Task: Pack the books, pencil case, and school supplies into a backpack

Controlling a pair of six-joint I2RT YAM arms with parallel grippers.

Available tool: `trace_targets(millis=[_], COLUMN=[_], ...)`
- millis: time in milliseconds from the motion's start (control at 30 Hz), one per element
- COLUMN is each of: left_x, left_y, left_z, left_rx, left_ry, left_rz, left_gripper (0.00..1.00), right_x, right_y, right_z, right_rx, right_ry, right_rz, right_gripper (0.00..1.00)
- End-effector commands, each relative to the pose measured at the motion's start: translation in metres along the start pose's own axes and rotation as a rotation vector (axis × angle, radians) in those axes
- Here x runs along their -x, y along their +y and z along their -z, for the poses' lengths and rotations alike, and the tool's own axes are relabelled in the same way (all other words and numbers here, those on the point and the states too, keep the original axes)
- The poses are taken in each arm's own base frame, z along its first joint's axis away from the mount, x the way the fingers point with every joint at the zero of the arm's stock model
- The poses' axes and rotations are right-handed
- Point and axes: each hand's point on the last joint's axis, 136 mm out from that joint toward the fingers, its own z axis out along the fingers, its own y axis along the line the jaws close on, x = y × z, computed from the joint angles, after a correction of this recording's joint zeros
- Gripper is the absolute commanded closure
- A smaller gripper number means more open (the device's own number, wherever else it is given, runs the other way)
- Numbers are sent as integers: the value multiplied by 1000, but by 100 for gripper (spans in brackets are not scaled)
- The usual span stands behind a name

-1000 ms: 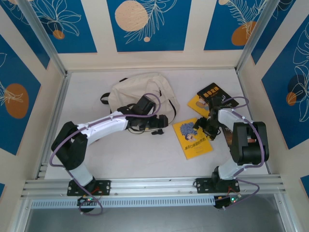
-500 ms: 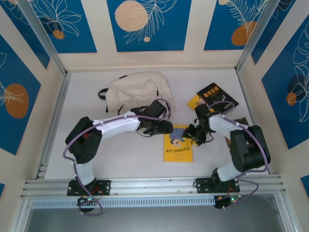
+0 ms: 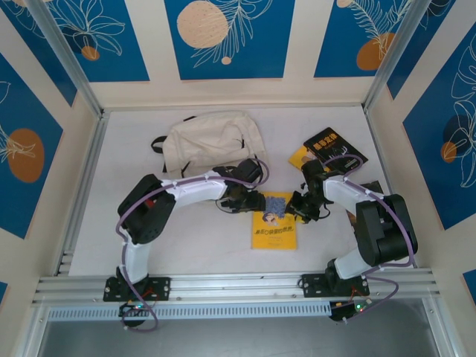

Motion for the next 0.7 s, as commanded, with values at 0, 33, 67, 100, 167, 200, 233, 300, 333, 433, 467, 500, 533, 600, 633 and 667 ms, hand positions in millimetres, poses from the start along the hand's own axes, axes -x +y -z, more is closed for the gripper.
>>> trace_targets(millis=[0,33,67,100,167,200,233,300,333,433,467,500,533,600,633,667], left_x=[-6,-7,-7,-8,-9,-9,-9,-11,-12,-12,-12,-13,-12,-13,-12,-12], left_y=[-11,-12,-14,-15,-16,-16,-16,-15,-15,-18,-19,-20,-22,-29,-35,-40], left_z=[-3,-3,-4,-4,-5,-5,-7,-11,-14,-17,-17,-17,-18,-16,-14,-11], left_rx=[-36,-49,-56,-63,-69,-71,-72,-71,-75,-87,-93,-100,-112,-154,-189,-223], left_ry=[31,40,44,47,53,54,59,70,78,86,89,93,97,107,111,113], left_rz=[-3,-1,0,1,2,4,6,15,19,21,18,17,13,5,1,-4], left_gripper=[43,43,43,43,43,43,43,43,43,43,43,44,44,45,45,46], right_x=[-9,-9,-9,-9,-10,-10,-10,-11,-12,-12,-12,-12,-13,-12,-12,-13], right_y=[-1,-1,0,0,2,3,4,6,6,5,5,5,5,6,7,7], right_z=[-3,-4,-5,-6,-7,-7,-7,-8,-9,-11,-11,-11,-12,-12,-11,-11], right_rx=[-1,1,2,5,17,22,28,37,38,31,27,26,25,22,23,24], right_ry=[28,31,33,35,39,42,44,50,56,63,64,65,67,68,67,69], right_rz=[9,9,11,9,12,14,14,18,19,19,22,24,24,28,30,33], right_gripper=[68,68,68,69,69,69,69,69,69,68,68,68,68,68,68,68])
